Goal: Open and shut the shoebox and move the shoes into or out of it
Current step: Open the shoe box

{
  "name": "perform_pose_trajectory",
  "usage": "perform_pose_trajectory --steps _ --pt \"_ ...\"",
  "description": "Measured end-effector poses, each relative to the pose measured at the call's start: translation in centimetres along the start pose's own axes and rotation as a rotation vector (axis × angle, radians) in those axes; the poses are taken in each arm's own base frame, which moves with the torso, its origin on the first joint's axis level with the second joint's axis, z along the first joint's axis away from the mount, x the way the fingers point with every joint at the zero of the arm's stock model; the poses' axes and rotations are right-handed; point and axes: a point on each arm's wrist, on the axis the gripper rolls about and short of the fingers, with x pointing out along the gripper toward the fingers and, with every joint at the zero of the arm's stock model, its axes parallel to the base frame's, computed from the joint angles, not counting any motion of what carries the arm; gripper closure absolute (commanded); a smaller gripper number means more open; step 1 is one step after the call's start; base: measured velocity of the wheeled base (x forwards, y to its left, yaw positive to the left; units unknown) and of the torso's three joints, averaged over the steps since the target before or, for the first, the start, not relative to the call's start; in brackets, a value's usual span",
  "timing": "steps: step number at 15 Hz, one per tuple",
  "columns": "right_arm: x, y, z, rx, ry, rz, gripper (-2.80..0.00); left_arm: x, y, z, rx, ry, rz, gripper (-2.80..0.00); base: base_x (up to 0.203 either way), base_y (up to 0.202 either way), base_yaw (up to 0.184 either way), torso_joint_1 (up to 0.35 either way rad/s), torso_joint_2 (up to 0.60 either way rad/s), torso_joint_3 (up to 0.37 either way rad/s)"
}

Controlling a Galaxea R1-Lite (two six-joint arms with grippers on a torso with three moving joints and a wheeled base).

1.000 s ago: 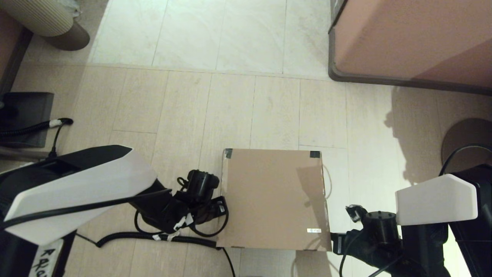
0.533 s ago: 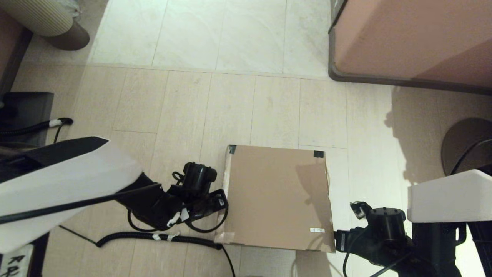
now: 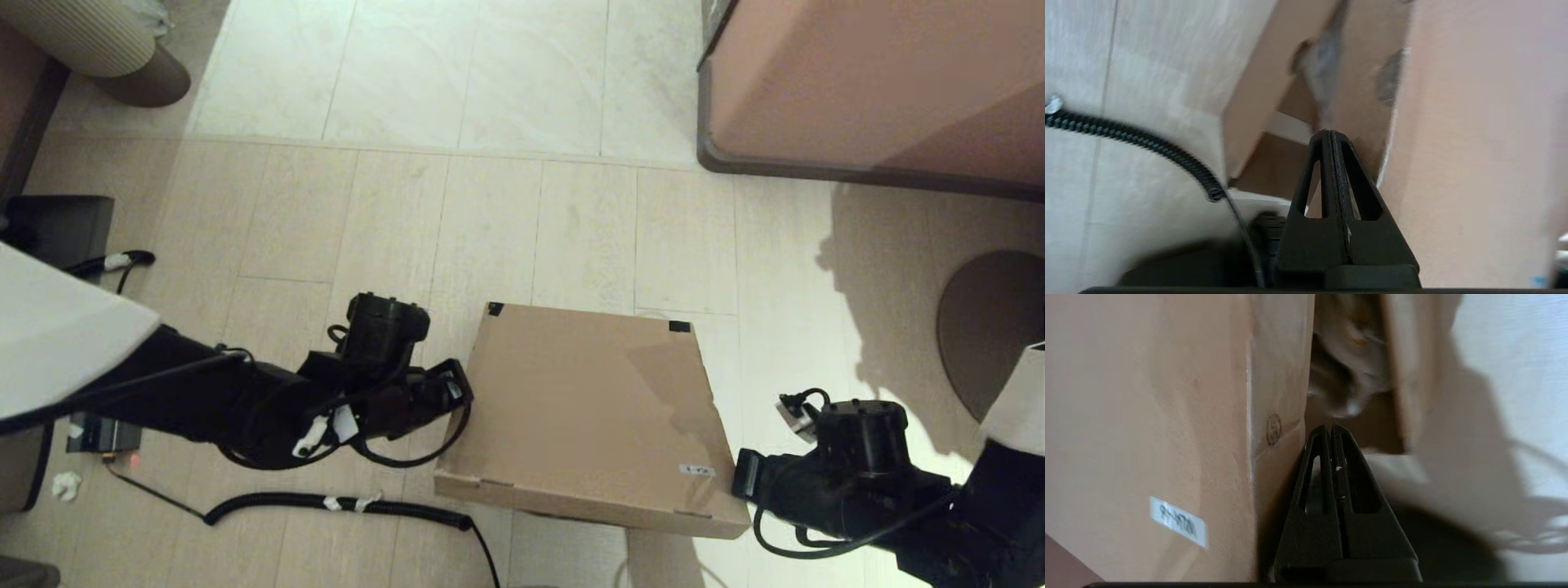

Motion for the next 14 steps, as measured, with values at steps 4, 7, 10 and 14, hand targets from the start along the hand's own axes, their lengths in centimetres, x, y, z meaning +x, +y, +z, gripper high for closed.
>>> perform_pose_trajectory --steps 4,7,10,14 --pt "-1.1 1.9 1.7 0.107 -0.011 0.063 0.0 -2.0 -1.1 1.9 -0.025 -0.06 -0.052 0.0 0.0 0.0 0.0 0.0 0.0 0.0" --pt "-2.1 3.2 2.8 0.199 -0.006 0.126 0.0 -2.8 -1.7 3.0 -0.034 -0.091 -0.072 0.0 0.0 0.0 0.0 0.0 0.0 0.0" --pt "-3.4 3.9 3.4 0.274 0.012 0.167 0.0 -3.2 -2.1 3.7 -0.039 -0.114 -0.089 0.0 0.0 0.0 0.0 0.0 0.0 0.0" --pt "-5.3 4.4 4.0 0.379 0.039 0.213 0.0 -3.2 -2.3 4.1 -0.042 -0.126 -0.099 0.0 0.0 0.0 0.0 0.0 0.0 0.0"
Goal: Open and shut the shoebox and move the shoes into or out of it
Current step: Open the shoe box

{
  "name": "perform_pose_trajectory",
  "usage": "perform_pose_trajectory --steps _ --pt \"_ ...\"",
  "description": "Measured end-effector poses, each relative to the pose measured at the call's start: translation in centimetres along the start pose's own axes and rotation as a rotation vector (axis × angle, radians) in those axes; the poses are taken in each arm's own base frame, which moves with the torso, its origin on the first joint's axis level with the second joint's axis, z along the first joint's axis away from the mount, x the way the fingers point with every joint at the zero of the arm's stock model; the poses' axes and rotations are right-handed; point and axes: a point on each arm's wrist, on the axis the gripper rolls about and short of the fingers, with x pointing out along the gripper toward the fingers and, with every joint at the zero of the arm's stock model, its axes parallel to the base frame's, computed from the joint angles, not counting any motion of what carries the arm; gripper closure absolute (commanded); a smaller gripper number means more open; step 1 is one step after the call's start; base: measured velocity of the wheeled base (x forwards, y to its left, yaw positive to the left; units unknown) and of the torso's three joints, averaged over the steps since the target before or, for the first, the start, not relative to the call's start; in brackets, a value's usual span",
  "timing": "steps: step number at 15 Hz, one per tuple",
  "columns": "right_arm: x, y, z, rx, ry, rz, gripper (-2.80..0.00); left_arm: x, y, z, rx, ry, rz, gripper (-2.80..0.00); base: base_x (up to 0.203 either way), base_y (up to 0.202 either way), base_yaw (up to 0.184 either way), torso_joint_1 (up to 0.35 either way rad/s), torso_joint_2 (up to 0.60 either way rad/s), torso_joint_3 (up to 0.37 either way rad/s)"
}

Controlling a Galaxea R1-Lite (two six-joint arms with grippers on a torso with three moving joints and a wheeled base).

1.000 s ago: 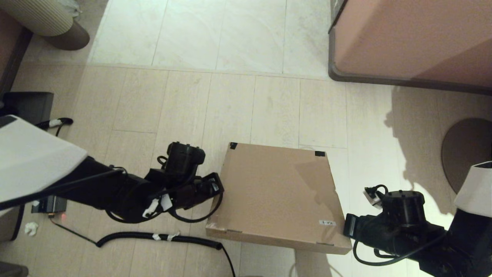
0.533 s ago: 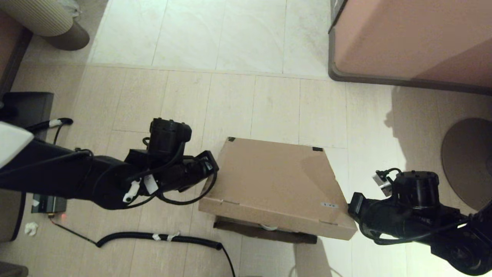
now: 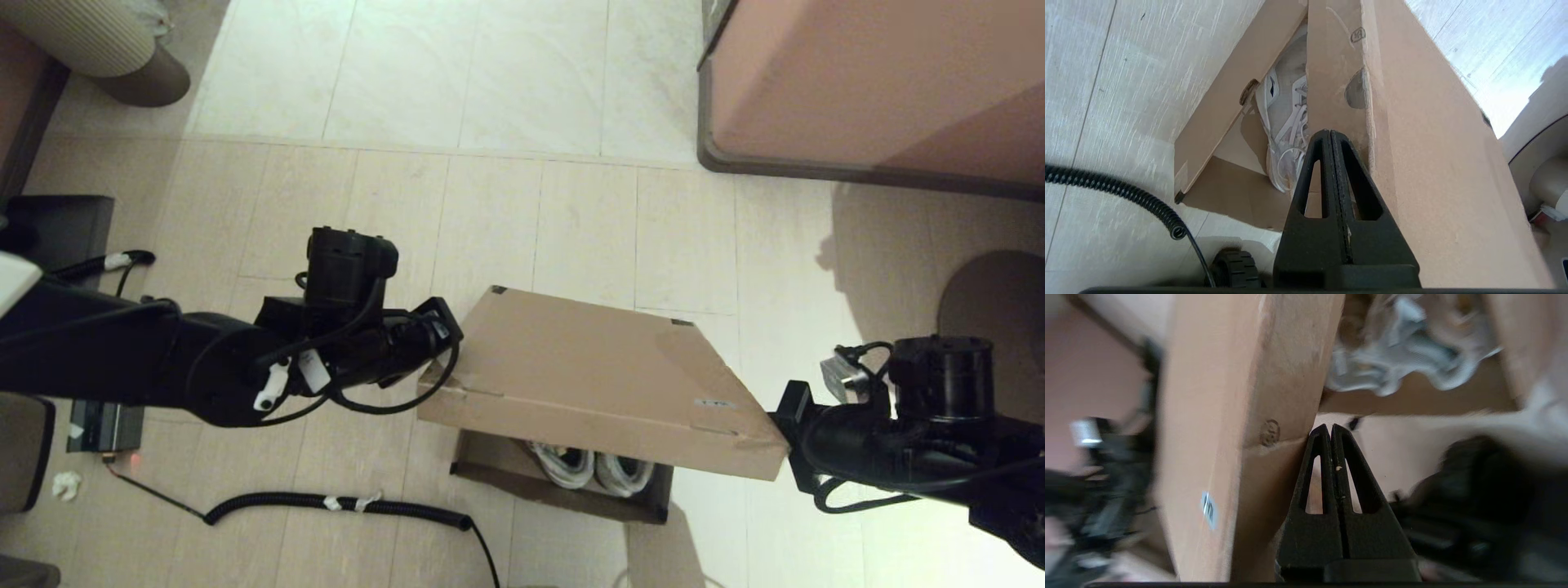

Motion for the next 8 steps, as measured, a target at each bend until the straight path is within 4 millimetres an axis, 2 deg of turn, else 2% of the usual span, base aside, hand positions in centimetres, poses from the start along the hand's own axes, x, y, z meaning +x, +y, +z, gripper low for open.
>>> perform_pose_trajectory --steps 4,8 --pt "-1.4 0.6 0.2 0.071 0.016 0.052 0.0 0.4 0.0 0.7 -0.01 -0.019 -0.001 0.0 0.0 0.0 0.0 0.0 0.0 0.0" --pt "-2.1 0.6 1.3 0.084 -0.011 0.069 0.0 0.9 1.0 4.2 -0.046 -0.098 0.022 0.0 0.0 0.0 0.0 0.0 0.0 0.0"
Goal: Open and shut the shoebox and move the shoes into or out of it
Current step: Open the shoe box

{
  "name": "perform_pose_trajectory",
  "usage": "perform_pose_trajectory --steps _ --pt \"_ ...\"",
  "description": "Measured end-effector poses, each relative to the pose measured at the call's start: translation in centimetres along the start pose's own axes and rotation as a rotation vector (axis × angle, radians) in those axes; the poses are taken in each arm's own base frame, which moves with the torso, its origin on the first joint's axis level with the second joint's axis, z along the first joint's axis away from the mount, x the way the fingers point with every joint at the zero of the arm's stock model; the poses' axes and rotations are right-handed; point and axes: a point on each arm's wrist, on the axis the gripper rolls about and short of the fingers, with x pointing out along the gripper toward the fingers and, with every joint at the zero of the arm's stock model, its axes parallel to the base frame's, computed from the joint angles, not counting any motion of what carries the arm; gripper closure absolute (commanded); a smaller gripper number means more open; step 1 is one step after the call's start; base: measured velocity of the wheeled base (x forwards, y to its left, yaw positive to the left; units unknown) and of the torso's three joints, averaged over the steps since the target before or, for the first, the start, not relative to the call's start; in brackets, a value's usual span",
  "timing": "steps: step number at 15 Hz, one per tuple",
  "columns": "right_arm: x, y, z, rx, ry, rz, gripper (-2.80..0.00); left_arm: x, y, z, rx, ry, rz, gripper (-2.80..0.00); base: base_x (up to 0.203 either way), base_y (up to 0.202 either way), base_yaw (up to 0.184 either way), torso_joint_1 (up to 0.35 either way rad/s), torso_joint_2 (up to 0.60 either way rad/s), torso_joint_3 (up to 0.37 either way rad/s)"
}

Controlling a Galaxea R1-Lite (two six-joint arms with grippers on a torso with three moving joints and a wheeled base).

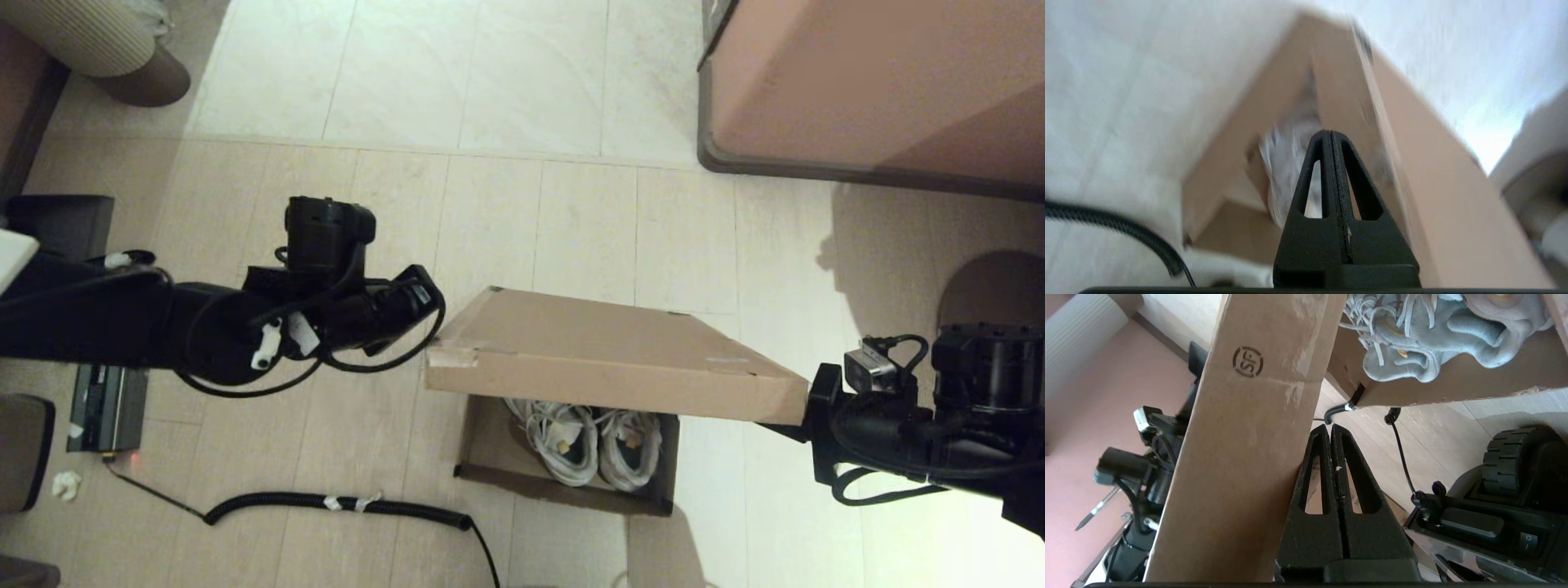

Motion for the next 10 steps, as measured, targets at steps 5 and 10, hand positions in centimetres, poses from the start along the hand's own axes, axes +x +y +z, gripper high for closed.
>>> perform_pose_trajectory --steps 5,10 --pt "0.4 0.5 1.5 -0.012 -0.032 0.018 0.0 0.1 1.6 4.5 -0.043 -0.086 0.016 0.0 0.0 0.0 0.0 0.0 0.0 0.0" --pt "1.1 2.9 3.5 -0.04 -0.059 0.063 0.0 -2.3 2.1 5.1 -0.05 -0.055 0.029 0.0 0.0 0.0 0.0 0.0 0.0 0.0"
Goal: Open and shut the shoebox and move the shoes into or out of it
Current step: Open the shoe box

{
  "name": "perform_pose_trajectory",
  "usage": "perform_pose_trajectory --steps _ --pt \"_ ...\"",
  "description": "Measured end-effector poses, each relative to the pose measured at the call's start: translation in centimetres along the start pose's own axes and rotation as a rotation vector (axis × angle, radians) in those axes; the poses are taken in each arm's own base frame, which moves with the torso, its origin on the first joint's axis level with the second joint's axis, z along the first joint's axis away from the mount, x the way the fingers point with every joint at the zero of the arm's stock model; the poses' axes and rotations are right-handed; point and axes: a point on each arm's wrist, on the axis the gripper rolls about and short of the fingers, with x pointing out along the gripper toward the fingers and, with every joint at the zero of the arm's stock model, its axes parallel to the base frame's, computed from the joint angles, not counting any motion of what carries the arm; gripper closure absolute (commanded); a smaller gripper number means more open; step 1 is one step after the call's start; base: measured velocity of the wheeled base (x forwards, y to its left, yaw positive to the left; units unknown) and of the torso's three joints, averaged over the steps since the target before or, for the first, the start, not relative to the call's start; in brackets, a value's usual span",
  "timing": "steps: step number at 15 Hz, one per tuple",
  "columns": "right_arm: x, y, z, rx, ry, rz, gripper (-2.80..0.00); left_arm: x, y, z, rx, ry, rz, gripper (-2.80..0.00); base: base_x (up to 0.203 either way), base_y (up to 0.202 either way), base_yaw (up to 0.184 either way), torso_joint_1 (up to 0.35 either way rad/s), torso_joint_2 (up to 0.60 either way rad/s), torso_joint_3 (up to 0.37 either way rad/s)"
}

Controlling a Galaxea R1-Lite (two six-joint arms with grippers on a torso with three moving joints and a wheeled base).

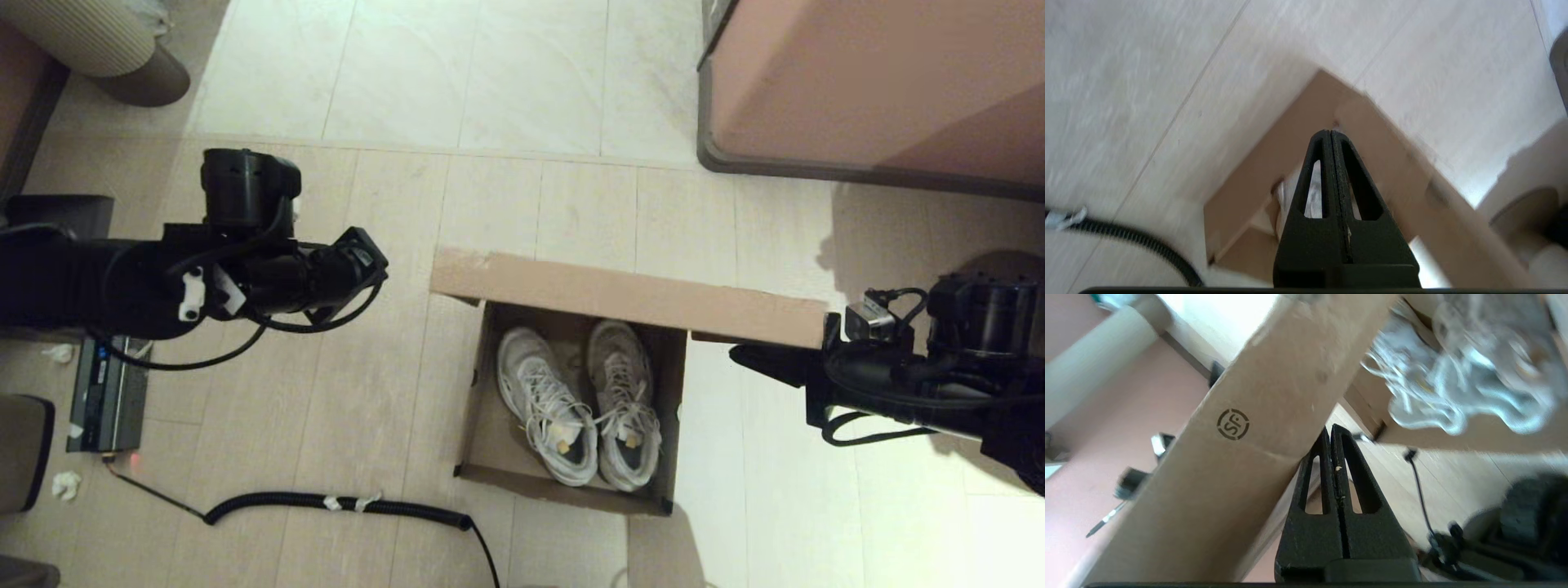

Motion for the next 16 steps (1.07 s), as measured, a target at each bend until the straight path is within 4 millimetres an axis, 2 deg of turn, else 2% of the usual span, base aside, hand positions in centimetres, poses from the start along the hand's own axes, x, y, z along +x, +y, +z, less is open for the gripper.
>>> perform_pose_trajectory --steps 2,5,9,11,13,14,16 --pt "0.4 1.2 1.3 -0.027 -0.026 0.035 0.0 -1.1 0.3 -0.4 0.0 0.021 -0.006 0.0 0.0 0.0 0.0 0.0 0.0 0.0" --pt "1.8 2.8 4.4 -0.07 -0.085 0.088 0.0 -2.6 0.7 -1.4 -0.01 0.069 -0.03 0.0 0.0 0.0 0.0 0.0 0.0 0.0" --pt "4.5 3.5 8.4 -0.107 -0.142 0.125 0.0 -3.9 1.2 -2.4 -0.016 0.097 -0.024 0.0 0.0 0.0 0.0 0.0 0.0 0.0" --pt "5.1 3.0 8.6 -0.117 -0.164 0.099 0.0 -4.1 1.6 -3.8 -0.007 0.138 -0.011 0.0 0.0 0.0 0.0 0.0 0.0 0.0" --pt "6.1 2.5 7.9 -0.177 -0.229 0.01 0.0 -4.5 1.0 -5.5 0.02 0.183 -0.021 0.0 0.0 0.0 0.0 0.0 0.0 0.0" --pt "6.9 2.2 7.0 -0.226 -0.26 -0.06 0.0 -4.6 0.6 -6.3 0.035 0.188 -0.02 0.0 0.0 0.0 0.0 0.0 0.0 0.0" --pt "8.8 2.5 4.1 -0.357 -0.299 -0.219 0.0 -4.9 0.5 -7.8 0.082 0.184 0.021 0.0 0.0 0.0 0.0 0.0 0.0 0.0"
